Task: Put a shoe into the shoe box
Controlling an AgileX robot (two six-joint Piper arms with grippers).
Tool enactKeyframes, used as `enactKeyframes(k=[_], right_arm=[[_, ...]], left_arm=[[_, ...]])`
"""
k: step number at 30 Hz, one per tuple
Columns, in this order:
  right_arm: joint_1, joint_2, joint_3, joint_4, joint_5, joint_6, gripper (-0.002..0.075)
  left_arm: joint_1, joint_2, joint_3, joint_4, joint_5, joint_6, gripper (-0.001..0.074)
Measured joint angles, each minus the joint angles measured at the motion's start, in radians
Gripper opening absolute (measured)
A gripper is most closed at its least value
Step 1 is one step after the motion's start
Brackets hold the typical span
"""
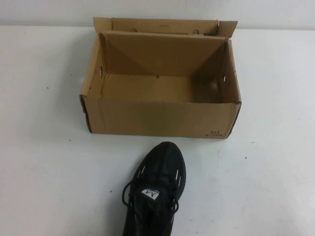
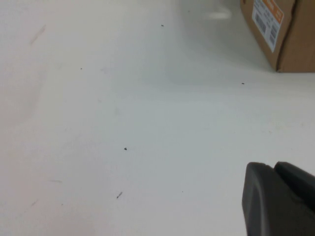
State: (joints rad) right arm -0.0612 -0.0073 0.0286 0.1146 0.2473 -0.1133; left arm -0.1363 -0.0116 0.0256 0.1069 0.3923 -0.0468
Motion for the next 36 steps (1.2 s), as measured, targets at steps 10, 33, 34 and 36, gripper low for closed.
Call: enactKeyframes(k=[10, 33, 34, 36], right_arm=[[0.000, 0.000, 0.000, 0.005, -0.056, 0.000, -0.0017], [0.000, 0.000, 0.000, 0.041, -0.418, -0.027, -0.0017], [0.000, 0.000, 0.000, 0.038, -0.423, -0.070, -0.0017], [0.000, 0.000, 0.000, 0.029, -0.434, -0.184, -0.0017]], left_arm=[[0.000, 0.000, 0.000, 0.000, -0.001, 0.000, -0.0002], [0.000, 0.000, 0.000, 0.000, -0.488, 0.000, -0.0003], [0.000, 0.000, 0.000, 0.000, -0.486, 0.000, -0.0003], [0.000, 0.000, 0.000, 0.000, -0.484, 0.000, -0.0003]])
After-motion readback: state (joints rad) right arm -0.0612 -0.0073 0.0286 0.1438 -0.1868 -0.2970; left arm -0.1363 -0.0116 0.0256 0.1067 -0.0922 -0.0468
